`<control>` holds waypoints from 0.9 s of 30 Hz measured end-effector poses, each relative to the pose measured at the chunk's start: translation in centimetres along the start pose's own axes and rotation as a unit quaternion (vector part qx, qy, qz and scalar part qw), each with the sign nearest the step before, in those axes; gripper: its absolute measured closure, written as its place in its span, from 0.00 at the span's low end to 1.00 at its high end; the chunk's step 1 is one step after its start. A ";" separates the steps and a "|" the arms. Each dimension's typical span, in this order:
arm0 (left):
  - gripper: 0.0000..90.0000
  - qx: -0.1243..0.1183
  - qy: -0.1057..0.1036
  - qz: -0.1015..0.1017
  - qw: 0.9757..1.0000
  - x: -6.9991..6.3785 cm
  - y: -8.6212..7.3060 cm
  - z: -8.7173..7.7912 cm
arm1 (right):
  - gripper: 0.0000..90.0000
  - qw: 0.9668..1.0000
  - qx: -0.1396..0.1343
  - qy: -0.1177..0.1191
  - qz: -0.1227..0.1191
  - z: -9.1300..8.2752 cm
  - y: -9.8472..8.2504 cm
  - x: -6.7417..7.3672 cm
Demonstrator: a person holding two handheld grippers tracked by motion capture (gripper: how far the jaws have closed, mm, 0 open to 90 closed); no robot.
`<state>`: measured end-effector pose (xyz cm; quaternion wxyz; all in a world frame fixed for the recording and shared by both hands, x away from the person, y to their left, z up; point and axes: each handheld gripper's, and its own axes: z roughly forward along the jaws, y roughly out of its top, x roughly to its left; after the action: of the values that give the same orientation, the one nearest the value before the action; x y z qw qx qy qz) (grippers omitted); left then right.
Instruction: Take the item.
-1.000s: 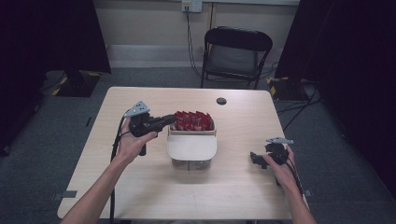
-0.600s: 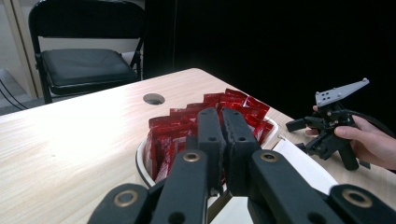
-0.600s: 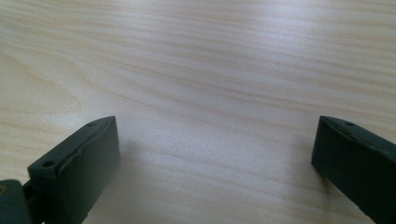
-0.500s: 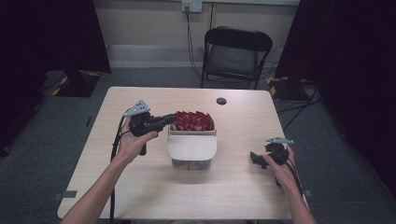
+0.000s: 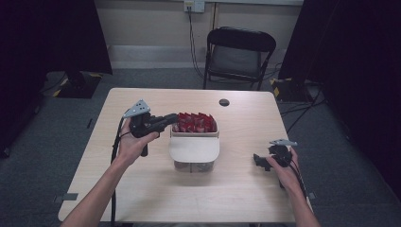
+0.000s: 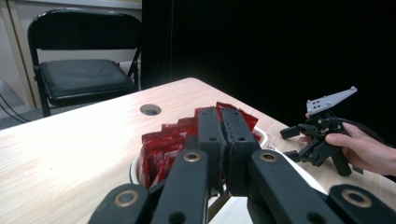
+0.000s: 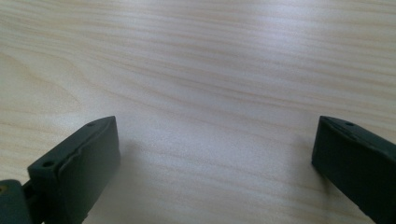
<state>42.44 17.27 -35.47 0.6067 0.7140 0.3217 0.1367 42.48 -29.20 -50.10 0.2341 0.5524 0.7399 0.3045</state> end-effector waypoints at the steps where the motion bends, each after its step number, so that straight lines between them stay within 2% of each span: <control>1: 0.97 -0.001 -0.002 0.000 1.000 -0.1 0.1 -0.1 | 0.01 1.000 0.000 0.000 0.000 0.0 0.0 0.0; 16: 0.98 -0.030 -0.006 0.003 1.000 -0.4 1.5 -1.3 | 0.01 1.000 0.000 0.000 0.000 0.0 0.0 0.0; 27: 0.98 -0.044 -0.009 0.001 0.999 -0.3 2.0 -1.8 | 0.01 1.000 0.000 0.000 0.000 0.0 0.0 0.0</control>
<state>41.79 18.38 -33.14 0.6401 0.6881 0.3094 0.1451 42.48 -29.20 -50.10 0.2341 0.5524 0.7398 0.3046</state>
